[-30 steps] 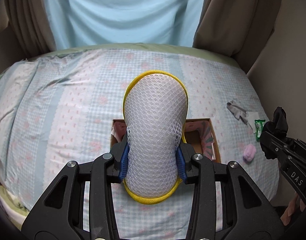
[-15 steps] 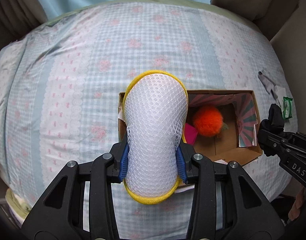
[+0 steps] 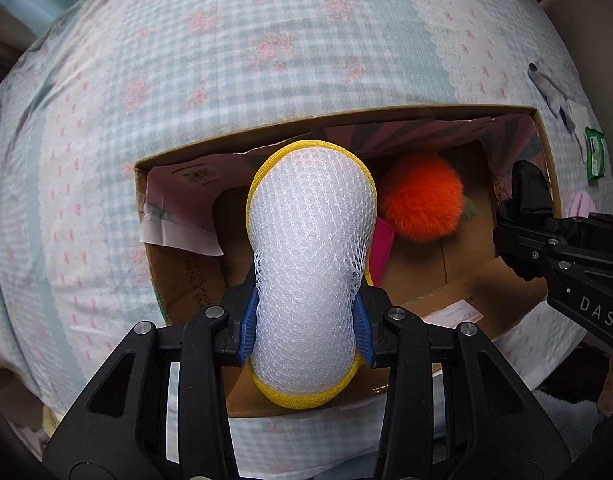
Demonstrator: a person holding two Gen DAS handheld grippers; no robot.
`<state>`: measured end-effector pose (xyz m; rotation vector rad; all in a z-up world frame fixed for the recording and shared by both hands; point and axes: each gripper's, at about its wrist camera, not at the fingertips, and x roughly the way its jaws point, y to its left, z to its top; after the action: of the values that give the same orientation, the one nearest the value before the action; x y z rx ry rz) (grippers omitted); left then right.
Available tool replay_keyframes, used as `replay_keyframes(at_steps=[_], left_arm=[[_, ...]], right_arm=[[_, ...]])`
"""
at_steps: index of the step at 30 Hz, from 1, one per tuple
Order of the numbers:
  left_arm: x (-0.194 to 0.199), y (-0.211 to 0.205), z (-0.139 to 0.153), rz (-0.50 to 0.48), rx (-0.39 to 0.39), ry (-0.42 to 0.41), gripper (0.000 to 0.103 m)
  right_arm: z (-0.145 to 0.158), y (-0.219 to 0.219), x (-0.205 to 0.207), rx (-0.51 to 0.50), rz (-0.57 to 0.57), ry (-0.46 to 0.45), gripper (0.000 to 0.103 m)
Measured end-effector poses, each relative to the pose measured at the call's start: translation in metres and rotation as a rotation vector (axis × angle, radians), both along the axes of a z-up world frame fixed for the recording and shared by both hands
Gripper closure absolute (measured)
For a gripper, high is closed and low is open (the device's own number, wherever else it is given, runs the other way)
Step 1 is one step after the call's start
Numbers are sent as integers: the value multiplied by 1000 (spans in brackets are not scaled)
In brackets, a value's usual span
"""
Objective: Organize soft objects
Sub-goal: 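Carry the pad and sock over the box and open both tools to release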
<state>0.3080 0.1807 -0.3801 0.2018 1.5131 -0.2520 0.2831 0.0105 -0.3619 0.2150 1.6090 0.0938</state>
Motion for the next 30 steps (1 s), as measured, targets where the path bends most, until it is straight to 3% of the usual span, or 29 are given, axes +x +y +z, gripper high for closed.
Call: replay_keyframes(at_steps=[1, 2, 3, 4, 5, 6, 7, 17, 30], left_arm=[[0, -1, -1, -10, -2, 3, 49], [0, -3, -1, -16, 5, 1, 18], [0, -4, 0, -19, 16, -2, 1], [0, -5, 1, -23, 28, -9, 0], [-2, -5, 3, -29, 30, -20, 0], [-3, -4, 4, -34, 35, -18, 0], [-4, -3, 3, -39, 43, -8, 0], [-16, 2, 12, -39, 45, -20, 0], [-35, 10, 53, -23, 9, -111, 0]], right_arm=[[-2, -1, 1, 6, -4, 5, 82], [-3, -2, 3, 10, -11, 4, 80], [-3, -3, 4, 15, -18, -1, 70], [-3, -4, 6, 23, -28, -10, 46], [-3, -4, 7, 30, -40, -22, 31], [-2, -4, 8, 36, -50, -34, 7], [-2, -4, 9, 43, -57, -45, 1], [4, 0, 2, 56, -69, -47, 1], [50, 6, -19, 38, -64, -150, 1]])
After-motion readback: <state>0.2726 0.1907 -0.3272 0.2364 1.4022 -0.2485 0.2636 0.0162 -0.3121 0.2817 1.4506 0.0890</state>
